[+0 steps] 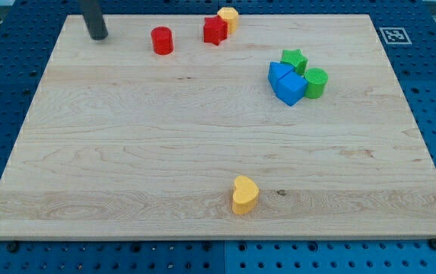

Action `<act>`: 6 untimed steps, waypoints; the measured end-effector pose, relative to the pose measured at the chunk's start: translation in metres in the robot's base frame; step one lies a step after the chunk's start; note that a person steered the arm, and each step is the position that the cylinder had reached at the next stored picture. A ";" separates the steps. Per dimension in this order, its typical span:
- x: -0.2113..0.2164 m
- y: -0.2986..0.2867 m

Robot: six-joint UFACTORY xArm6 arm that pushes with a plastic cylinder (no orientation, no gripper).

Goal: Slide the red circle into the blue triangle

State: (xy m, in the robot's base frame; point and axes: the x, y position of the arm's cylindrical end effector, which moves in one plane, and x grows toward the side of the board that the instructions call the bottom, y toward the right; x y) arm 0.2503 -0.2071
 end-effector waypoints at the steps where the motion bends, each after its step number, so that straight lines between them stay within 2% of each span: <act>1: 0.002 0.052; 2: 0.005 0.080; 5: 0.126 0.247; 6: 0.112 0.250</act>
